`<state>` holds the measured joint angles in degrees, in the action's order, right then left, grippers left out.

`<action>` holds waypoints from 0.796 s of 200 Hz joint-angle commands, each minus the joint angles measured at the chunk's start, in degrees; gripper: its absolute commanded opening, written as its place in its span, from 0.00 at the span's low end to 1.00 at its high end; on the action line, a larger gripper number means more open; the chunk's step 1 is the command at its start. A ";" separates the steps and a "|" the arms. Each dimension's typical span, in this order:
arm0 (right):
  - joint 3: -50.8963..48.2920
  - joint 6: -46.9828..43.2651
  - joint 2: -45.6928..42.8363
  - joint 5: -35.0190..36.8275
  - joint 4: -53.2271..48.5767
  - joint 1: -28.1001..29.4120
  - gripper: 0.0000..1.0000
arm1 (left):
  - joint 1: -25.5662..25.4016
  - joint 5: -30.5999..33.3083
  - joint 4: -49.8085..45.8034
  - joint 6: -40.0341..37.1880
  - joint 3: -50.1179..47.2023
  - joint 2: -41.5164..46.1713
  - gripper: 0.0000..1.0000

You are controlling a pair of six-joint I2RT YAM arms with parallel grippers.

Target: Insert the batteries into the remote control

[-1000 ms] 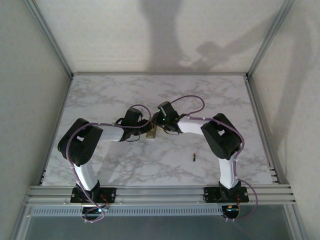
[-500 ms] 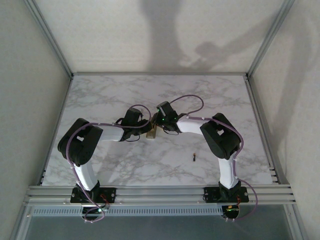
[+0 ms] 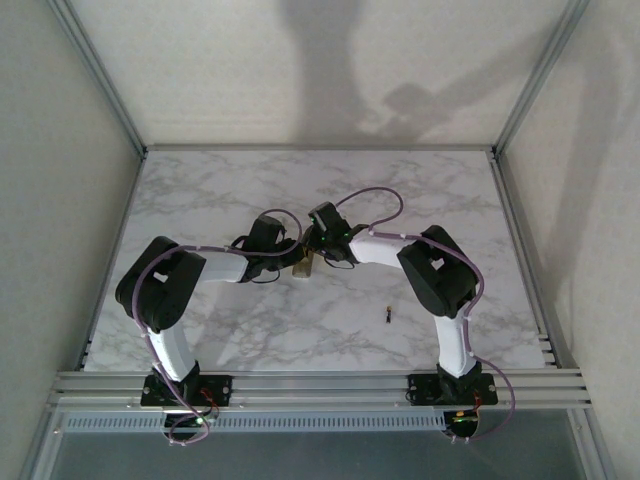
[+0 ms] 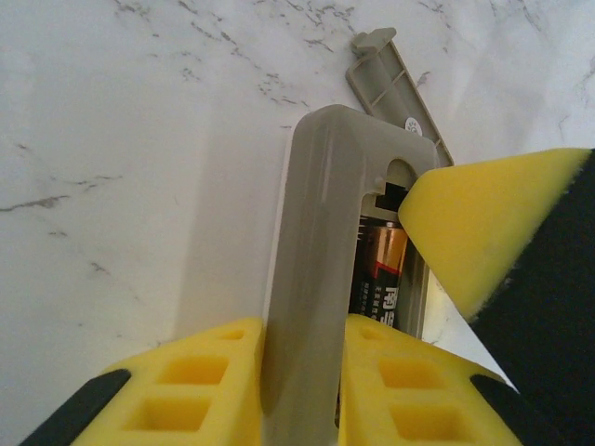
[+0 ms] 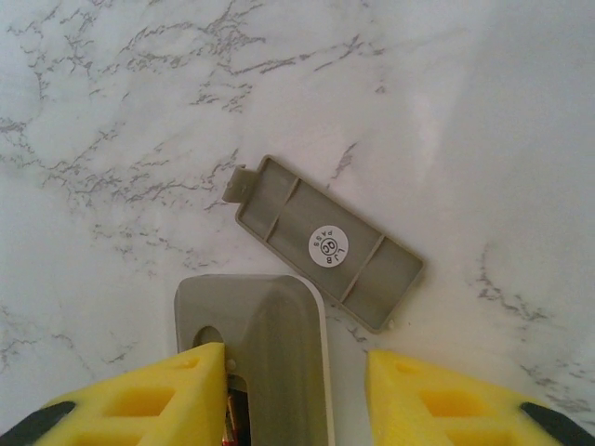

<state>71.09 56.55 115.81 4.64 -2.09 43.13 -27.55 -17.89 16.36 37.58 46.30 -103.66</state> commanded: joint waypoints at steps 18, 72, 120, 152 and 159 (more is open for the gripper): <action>-3.57 -1.14 0.12 -1.44 -12.28 2.33 0.43 | -0.32 5.62 -5.75 1.74 -0.60 -5.04 0.20; -3.94 -2.12 -0.57 -0.73 -13.11 2.55 0.42 | -0.17 6.02 -6.17 1.84 -0.45 -5.04 0.20; -3.35 -4.53 -0.69 1.67 -15.68 2.74 0.42 | -0.16 6.10 -6.18 2.02 -0.46 -5.07 0.20; -2.77 -5.55 -0.03 3.36 -17.21 2.96 0.42 | -0.22 6.03 -6.21 1.90 -0.45 -4.98 0.20; -2.57 -5.66 0.23 3.41 -17.35 2.96 0.42 | -0.22 5.94 -6.17 1.88 -0.44 -4.98 0.20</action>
<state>70.50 53.78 114.59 7.62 -4.86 44.25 -27.66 -17.12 16.12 37.95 46.46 -103.66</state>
